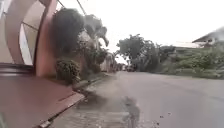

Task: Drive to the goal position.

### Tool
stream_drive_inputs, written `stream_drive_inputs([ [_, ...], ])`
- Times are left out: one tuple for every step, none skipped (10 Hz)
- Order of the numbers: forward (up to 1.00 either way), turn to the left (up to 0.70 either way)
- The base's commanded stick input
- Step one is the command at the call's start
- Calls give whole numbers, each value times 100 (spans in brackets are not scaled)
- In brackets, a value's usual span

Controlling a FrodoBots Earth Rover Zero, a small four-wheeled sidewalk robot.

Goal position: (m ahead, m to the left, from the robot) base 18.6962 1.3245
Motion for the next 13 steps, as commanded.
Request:
stream_drive_inputs([
  [70, 0],
  [70, 0],
  [70, 0],
  [70, 0],
  [70, 0],
  [70, 0],
  [70, 0],
  [70, 0],
  [70, 0],
  [70, 0],
  [70, -7],
  [70, -24],
  [70, -34],
])
